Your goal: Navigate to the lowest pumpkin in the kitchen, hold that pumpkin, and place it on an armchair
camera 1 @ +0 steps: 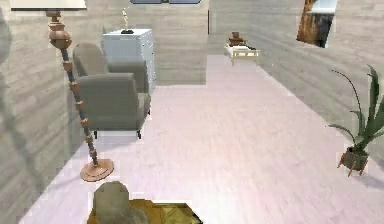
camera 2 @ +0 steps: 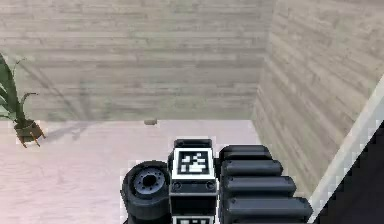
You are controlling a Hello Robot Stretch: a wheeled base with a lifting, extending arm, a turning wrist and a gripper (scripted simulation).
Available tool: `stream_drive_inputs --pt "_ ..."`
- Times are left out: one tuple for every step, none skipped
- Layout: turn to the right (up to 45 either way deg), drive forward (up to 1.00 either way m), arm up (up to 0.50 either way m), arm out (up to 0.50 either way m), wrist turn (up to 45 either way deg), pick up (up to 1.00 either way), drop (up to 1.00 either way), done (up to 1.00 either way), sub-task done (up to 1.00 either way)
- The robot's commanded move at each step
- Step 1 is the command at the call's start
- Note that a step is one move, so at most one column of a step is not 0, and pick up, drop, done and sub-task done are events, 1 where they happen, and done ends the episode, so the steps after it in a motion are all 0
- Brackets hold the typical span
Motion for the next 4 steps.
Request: stream_drive_inputs --pt "0.0 1.00 0.00 0.00 0.0 0.00 0.00 0.00 0.00" --pt "0.0 0.75 0.00 0.00 0.0 0.00 0.00 0.00 0.00" --pt "-3.0 0.00 0.00 0.00 0.0 0.00 0.00 0.00 0.00" --pt "0.0 0.65 0.00 0.00 0.0 0.00 0.00 0.00 0.00"
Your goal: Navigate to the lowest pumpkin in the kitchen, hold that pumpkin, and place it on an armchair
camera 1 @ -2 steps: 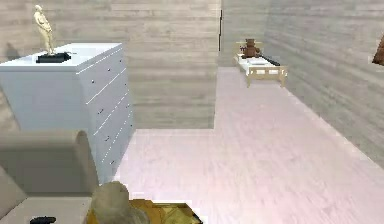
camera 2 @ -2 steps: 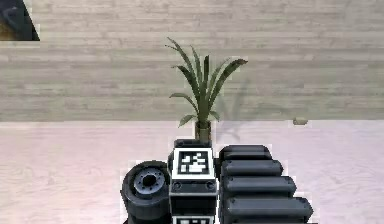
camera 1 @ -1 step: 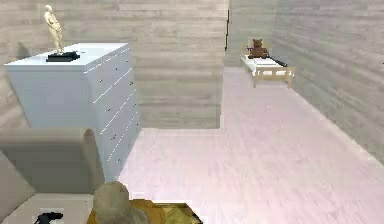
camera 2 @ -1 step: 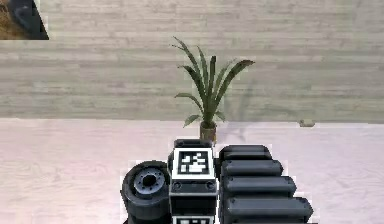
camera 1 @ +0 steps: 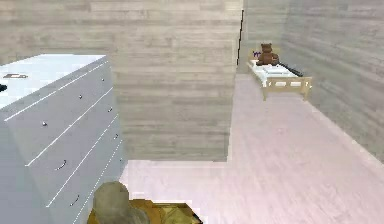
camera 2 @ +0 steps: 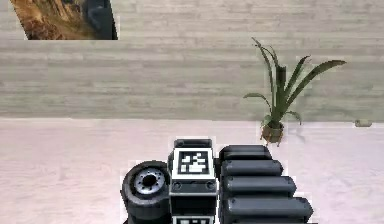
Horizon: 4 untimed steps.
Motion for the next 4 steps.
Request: stream_drive_inputs --pt "45.0 0.00 0.00 0.00 0.0 0.00 0.00 0.00 0.00" --pt "45.0 0.00 0.00 0.00 0.0 0.00 0.00 0.00 0.00" --pt "9.0 0.00 0.00 0.00 0.0 0.00 0.00 0.00 0.00" --pt "-45.0 0.00 0.00 0.00 0.0 0.00 0.00 0.00 0.00"
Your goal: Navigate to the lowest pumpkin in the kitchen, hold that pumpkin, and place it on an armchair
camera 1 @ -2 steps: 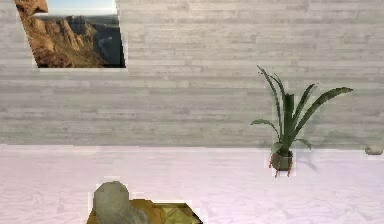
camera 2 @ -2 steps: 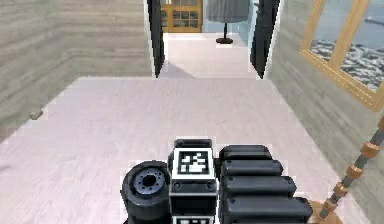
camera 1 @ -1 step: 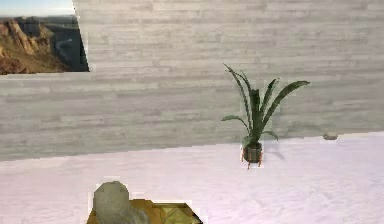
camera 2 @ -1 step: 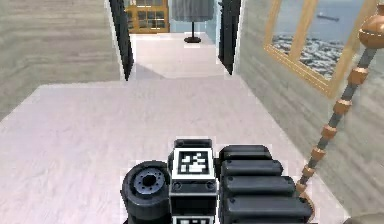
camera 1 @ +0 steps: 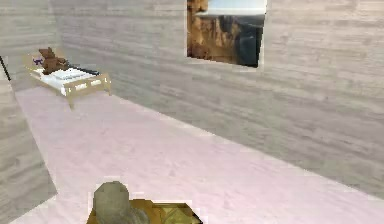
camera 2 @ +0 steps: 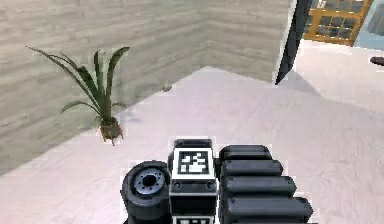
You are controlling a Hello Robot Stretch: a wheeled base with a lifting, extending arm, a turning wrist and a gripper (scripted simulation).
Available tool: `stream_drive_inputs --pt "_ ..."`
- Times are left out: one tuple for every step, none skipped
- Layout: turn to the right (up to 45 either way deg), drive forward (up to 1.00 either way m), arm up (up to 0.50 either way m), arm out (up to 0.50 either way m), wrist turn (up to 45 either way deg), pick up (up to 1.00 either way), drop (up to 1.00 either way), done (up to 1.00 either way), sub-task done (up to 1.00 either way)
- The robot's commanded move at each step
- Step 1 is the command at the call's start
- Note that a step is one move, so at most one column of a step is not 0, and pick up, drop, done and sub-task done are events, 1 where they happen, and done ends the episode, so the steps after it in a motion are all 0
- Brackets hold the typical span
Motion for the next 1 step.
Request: stream_drive_inputs --pt "-45.0 0.00 0.00 0.00 0.0 0.00 0.00 0.00 0.00"
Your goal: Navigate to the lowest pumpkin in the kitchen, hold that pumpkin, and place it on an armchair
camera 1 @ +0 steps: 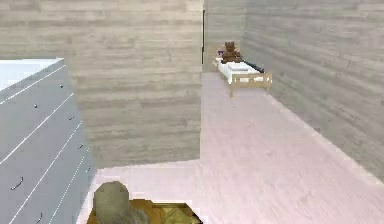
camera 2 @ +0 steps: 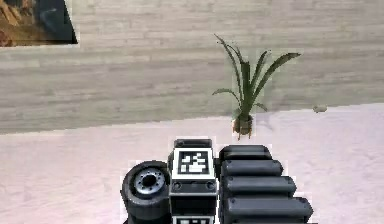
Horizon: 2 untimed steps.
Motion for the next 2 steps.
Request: stream_drive_inputs --pt "-21.0 0.00 0.00 0.00 0.0 0.00 0.00 0.00 0.00" --pt "45.0 0.00 0.00 0.00 0.0 0.00 0.00 0.00 0.00"
